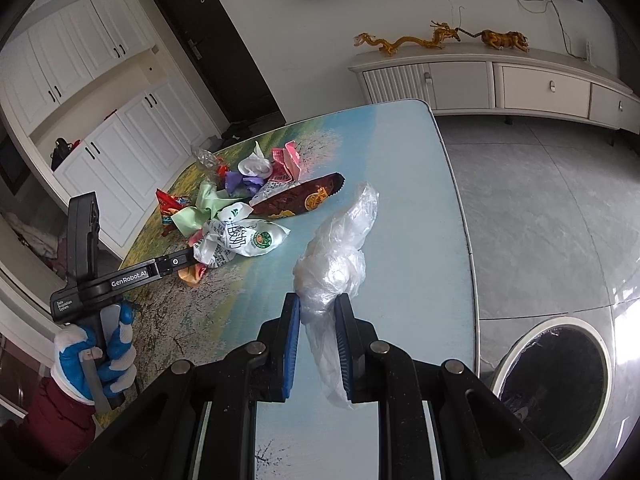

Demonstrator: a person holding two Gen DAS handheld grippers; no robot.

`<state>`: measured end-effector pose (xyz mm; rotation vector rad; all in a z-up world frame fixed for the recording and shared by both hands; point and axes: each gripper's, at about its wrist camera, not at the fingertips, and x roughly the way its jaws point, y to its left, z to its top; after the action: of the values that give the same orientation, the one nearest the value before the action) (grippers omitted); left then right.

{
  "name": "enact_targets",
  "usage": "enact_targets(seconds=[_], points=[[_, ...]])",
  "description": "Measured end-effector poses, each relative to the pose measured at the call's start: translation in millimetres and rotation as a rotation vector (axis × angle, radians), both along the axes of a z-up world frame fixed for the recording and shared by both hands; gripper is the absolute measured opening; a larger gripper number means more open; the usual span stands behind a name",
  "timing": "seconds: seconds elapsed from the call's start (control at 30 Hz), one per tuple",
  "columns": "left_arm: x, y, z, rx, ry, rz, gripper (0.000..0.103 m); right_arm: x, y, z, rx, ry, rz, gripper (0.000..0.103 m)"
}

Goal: Collect trash
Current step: 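Grasp the clear plastic bag with the right tool while the left tool grasps an orange wrapper, then carry both wrappers to the trash bin and open both tools to drop them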

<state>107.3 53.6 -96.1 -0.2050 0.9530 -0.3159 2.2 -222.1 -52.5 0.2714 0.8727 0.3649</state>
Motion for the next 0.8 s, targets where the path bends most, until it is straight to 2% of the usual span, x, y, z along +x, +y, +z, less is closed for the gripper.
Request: enact_targets(seconds=[0.17, 0.43, 0.63, 0.8], points=[[-5.3, 0.2, 0.6, 0.0, -0.016, -0.013, 0.025, -1.9, -0.8, 3.6, -0.001, -0.007, 0.003, 0.017], [-24.6, 9.3, 17.6, -0.01, -0.071, 0.003, 0.023, -9.3, -5.1, 9.6, -0.001, -0.024, -0.008, 0.017], [-43.9, 21.7, 49.5, -0.047, -0.137, 0.01, 0.023, -21.2, -12.4, 18.1, 0.006, -0.055, -0.034, 0.017], [-59.8, 2.5, 87.8, -0.093, -0.206, -0.062, 0.023, -33.7, -33.5, 25.4, 0.017, -0.081, -0.093, 0.017]])
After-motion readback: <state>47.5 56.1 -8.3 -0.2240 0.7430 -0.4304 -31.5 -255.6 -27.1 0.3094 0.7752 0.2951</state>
